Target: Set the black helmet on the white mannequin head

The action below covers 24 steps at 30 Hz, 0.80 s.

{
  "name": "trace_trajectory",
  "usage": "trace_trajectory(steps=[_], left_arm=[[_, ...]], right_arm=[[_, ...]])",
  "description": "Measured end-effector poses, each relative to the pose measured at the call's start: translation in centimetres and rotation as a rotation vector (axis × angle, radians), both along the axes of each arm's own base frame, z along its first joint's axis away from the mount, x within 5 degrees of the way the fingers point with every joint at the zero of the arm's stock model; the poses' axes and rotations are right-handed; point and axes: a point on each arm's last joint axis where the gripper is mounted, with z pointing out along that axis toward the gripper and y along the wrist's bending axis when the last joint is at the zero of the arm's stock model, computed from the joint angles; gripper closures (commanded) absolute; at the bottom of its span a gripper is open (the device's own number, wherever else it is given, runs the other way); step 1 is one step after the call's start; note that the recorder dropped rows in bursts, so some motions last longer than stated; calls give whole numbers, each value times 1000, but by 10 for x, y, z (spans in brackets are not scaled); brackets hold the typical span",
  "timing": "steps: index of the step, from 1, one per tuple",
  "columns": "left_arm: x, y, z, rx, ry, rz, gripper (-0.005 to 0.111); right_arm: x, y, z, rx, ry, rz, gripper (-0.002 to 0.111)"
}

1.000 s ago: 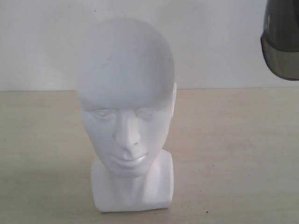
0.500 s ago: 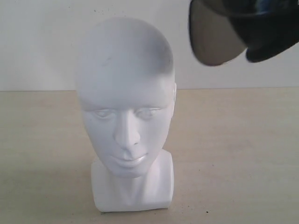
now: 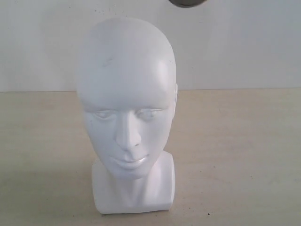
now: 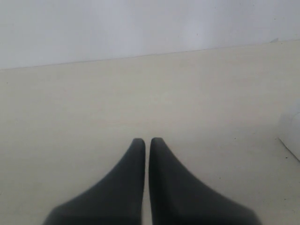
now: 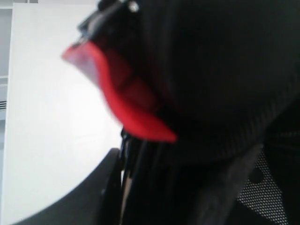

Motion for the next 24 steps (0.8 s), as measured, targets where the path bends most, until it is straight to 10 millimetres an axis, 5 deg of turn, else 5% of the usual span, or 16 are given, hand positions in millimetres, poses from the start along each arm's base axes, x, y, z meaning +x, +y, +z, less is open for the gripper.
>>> trace_trajectory(steps=[19, 24], left_arm=[[0, 0, 0, 0, 0, 0, 103], [1, 3, 3, 114, -27, 4, 103]], right_arm=[[42, 48, 15, -124, 57, 235, 108], [52, 56, 14, -137, 80, 276, 108]])
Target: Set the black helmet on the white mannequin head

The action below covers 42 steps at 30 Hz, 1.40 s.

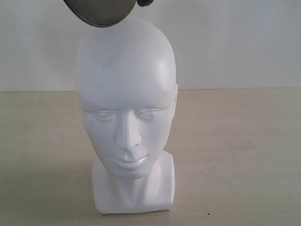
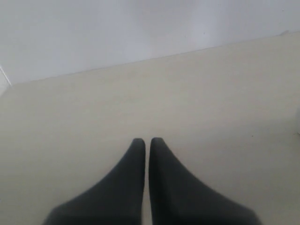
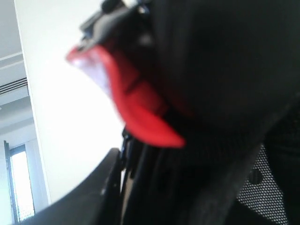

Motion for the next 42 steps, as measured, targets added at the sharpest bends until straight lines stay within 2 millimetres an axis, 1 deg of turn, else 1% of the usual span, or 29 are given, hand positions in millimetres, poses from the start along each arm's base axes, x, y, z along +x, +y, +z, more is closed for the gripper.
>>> trace_trajectory(steps=[5, 11, 19, 24, 28, 32, 34, 37, 42], left_arm=[[1, -1, 7, 53, -82, -18, 103], [2, -5, 21, 48, -241, -61, 103], [0, -10, 39, 32, -437, -111, 103], [-2, -12, 45, 17, -512, -131, 103], [-3, -12, 48, -107, -531, -144, 103], [-4, -13, 51, -304, -555, -168, 103], [-5, -14, 53, -389, -573, -185, 103], [-6, -14, 55, -495, -582, -203, 103], [-10, -14, 72, -603, -618, -229, 103]], right_arm=[[4, 7, 2, -29, -6, 28, 108], [5, 8, 3, -31, -8, 41, 108], [12, 13, -3, -40, 42, 75, 108], [16, 21, 4, -71, 23, 112, 108], [19, 25, 11, -73, 8, 151, 108], [23, 28, 9, -68, 25, 159, 108], [25, 32, 6, -65, 41, 167, 108], [28, 45, 3, -77, 51, 197, 108], [32, 72, -7, -112, 90, 285, 108]])
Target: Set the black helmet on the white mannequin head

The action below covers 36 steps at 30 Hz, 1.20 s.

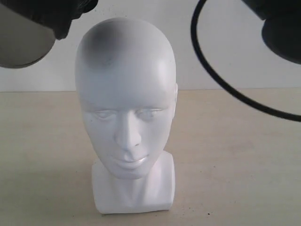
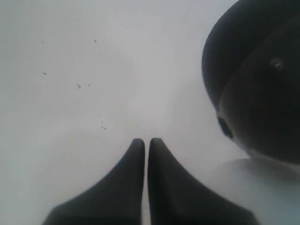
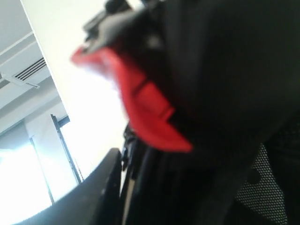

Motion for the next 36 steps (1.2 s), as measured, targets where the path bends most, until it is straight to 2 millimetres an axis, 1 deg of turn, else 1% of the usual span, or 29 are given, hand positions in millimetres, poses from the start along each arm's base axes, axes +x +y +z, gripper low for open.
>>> trace_trajectory(steps=[3, 7, 11, 16, 20, 22, 29, 32, 36], left_arm=[[-1, -2, 14, 8, -12, -17, 103], [11, -4, 30, 33, 36, -26, 103], [29, -7, 51, 37, 67, -49, 103], [53, -15, 80, 83, 52, -117, 103], [75, -22, 107, 135, 53, -175, 103], [82, -25, 122, 167, 39, -197, 103], [101, -32, 160, 245, 10, -236, 103], [106, -35, 171, 268, -4, -263, 103], [118, -40, 174, 290, 13, -317, 103]], right_arm=[[0, 10, -6, -23, 5, 20, 108], [0, 15, -10, -36, 7, 29, 108], [2, 17, -12, -41, 9, 28, 108], [2, 18, -15, -51, 11, 29, 108], [5, 16, -27, -49, 57, 12, 108], [6, 15, -34, -47, 86, -5, 108], [9, 12, -56, -71, 140, -49, 108], [10, 11, -64, -73, 161, -73, 108], [10, 8, -72, -75, 172, -100, 108]])
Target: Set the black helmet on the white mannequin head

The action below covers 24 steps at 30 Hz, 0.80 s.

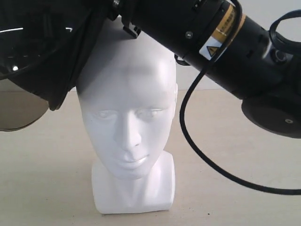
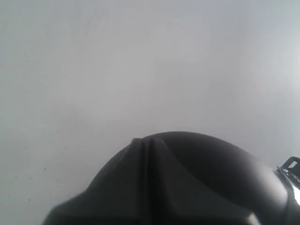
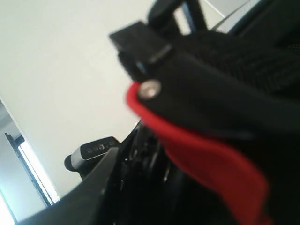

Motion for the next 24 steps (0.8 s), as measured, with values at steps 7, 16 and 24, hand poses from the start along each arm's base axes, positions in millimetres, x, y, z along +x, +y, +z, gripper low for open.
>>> trace_trajectory(steps=[7, 16, 24], left_arm=[[13, -5, -8, 19, 42, -59, 103], [13, -7, -9, 40, 38, -72, 103], [12, -7, -9, 42, 35, -78, 103]], right_arm=[[-4, -2, 0, 0, -15, -14, 108], [-2, -11, 4, -1, -14, -30, 108], [-6, -15, 10, 3, -46, -32, 108]])
